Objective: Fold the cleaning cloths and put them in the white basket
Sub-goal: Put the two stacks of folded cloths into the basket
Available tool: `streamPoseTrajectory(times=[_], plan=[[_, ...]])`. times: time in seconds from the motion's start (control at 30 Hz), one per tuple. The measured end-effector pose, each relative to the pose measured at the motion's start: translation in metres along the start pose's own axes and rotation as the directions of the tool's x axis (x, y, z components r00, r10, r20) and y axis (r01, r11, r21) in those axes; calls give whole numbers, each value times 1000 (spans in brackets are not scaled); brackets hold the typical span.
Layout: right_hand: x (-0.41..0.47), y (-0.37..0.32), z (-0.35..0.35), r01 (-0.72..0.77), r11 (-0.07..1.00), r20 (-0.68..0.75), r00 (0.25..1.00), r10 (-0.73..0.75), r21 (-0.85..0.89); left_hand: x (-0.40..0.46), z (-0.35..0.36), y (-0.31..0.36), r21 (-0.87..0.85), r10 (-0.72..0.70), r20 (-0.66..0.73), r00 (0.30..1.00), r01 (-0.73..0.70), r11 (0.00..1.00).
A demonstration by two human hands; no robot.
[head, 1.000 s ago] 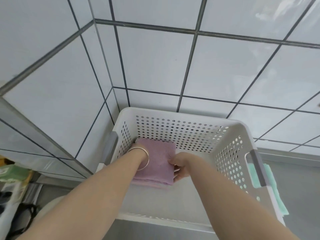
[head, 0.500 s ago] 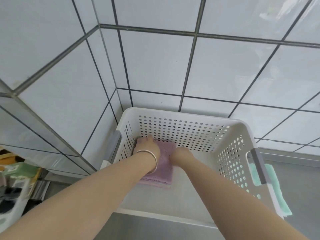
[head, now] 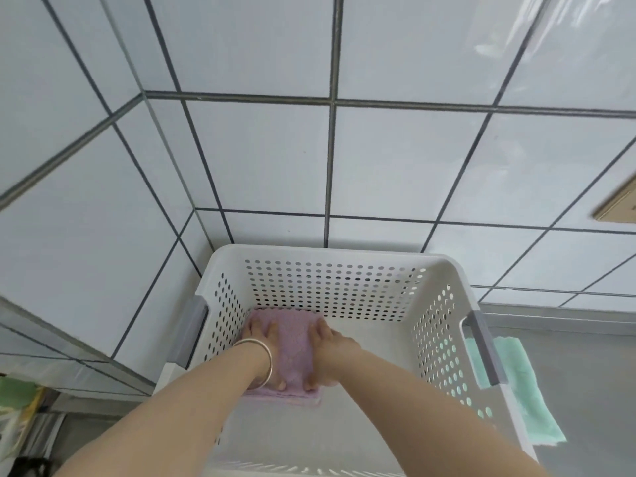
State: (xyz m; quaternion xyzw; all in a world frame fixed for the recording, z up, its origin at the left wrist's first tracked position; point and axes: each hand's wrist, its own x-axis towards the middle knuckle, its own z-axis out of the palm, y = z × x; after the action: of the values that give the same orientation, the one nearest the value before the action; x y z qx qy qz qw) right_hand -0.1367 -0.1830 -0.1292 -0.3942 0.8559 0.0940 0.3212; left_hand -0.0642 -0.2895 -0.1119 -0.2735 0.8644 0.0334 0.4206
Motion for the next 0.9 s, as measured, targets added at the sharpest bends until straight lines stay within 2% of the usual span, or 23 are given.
streamPoseTrajectory(times=[0.1, 0.2, 0.3, 0.33, 0.4, 0.47, 0.5, 0.53, 0.57, 0.6, 0.63, 0.7, 0.77, 0.8, 0.87, 0.9], plan=[[-12, 1, -28, 21, 998, 4, 1000, -21, -52, -19, -27, 2, 35, 43, -57, 997, -41, 999], [-49, 9, -74, 112, 986, -46, 992, -119, -126, -50, -69, 19, 122, 148, -152, 977, -130, 984], [-111, 31, -117, 163, 980, -157, 971, -180, -118, -97, -106, 53, 293, 243, -333, 911, -145, 945], [-134, 46, -126, 150, 983, -220, 960, -172, -109, -118, -117, 70, 310, 268, -439, 858, -135, 941], [-178, 75, -139, 113, 991, -390, 911, -135, -78, -163, -133, 101, 230, 291, -656, 697, -183, 956], [-210, 106, -139, 77, 997, -619, 782, -76, -24, -197, -139, 129, 86, 274, -834, 478, -379, 922], [-226, 123, -133, 72, 997, -721, 692, -29, 30, -211, -134, 147, 3, 234, -899, 371, -528, 849], [-237, 141, -123, 83, 991, -804, 594, 38, 108, -225, -125, 166, -74, 161, -948, 274, -683, 727], [-248, 160, -111, 101, 975, -853, 507, 122, 199, -236, -112, 192, -140, 64, -975, 215, -807, 574], [-251, 177, -97, 121, 947, -864, 457, 212, 297, -242, -97, 218, -202, -15, -976, 216, -884, 422], [-247, 192, -82, 135, 905, -837, 453, 306, 404, -245, -81, 242, -256, -50, -966, 253, -919, 301], [-231, 225, -49, 128, 737, -664, 556, 501, 663, -235, -46, 293, -393, -32, -918, 394, -903, 175], [-211, 252, -15, -13, 546, -376, 712, 593, 837, -208, -14, 328, -544, 2, -835, 550, -826, 148], [-202, 260, 3, -110, 506, -250, 769, 589, 855, -189, 0, 336, -610, 0, -786, 618, -776, 161], [-185, 271, 34, -235, 480, -88, 824, 559, 845, -150, 18, 343, -749, -66, -647, 759, -617, 241], [-177, 274, 45, -256, 467, -45, 839, 542, 847, -131, 25, 343, -794, -112, -578, 808, -525, 308]])
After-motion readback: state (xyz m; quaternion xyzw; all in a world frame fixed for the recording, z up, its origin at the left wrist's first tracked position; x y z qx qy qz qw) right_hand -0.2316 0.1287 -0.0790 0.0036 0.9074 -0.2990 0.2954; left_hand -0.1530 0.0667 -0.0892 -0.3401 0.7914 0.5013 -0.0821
